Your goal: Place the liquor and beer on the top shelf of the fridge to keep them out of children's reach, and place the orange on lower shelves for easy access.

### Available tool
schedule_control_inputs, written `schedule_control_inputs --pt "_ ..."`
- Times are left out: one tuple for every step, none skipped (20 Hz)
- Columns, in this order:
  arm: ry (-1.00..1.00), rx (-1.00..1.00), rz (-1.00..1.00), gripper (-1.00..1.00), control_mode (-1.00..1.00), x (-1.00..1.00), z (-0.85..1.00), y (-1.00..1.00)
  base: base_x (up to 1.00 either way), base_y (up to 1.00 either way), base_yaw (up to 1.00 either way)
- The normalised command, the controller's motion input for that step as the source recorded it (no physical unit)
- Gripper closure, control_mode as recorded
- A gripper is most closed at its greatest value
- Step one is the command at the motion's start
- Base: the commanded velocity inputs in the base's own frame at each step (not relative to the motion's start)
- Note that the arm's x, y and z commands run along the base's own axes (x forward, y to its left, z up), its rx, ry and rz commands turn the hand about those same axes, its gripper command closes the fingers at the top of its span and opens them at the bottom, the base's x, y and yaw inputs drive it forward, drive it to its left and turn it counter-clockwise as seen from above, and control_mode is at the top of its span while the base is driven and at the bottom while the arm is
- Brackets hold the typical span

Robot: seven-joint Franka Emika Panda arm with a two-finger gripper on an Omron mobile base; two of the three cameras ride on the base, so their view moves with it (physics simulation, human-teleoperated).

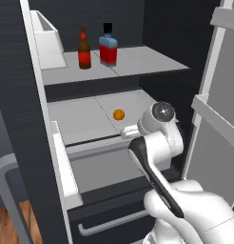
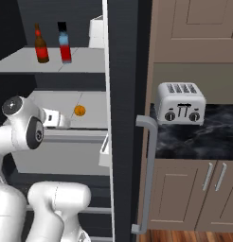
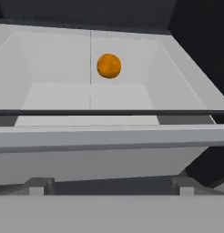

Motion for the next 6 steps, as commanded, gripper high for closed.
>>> schedule_control_inputs --pt "-0.01 0.00 0.00 -1.00 -1.00 -0.36 0.92 0.06 0.00 0.00 0.00" --pt "-0.03 0.00 0.00 -1.00 -1.00 -0.32 0.89 0.10 0.00 0.00 0.00" --pt "-0.03 0.00 0.00 -1.00 -1.00 -0.32 0.86 0.10 0.00 0.00 0.00" --pt "-0.02 0.00 0.00 -1.00 -1.00 -0.32 0.81 0.11 0.00 0.00 0.00" --pt "0.00 0.00 0.00 -1.00 -1.00 -0.36 0.76 0.11 0.00 0.00 0.00" --pt "0.00 0.00 0.00 -1.00 -1.00 -0.36 0.75 0.11 0.00 0.00 0.00"
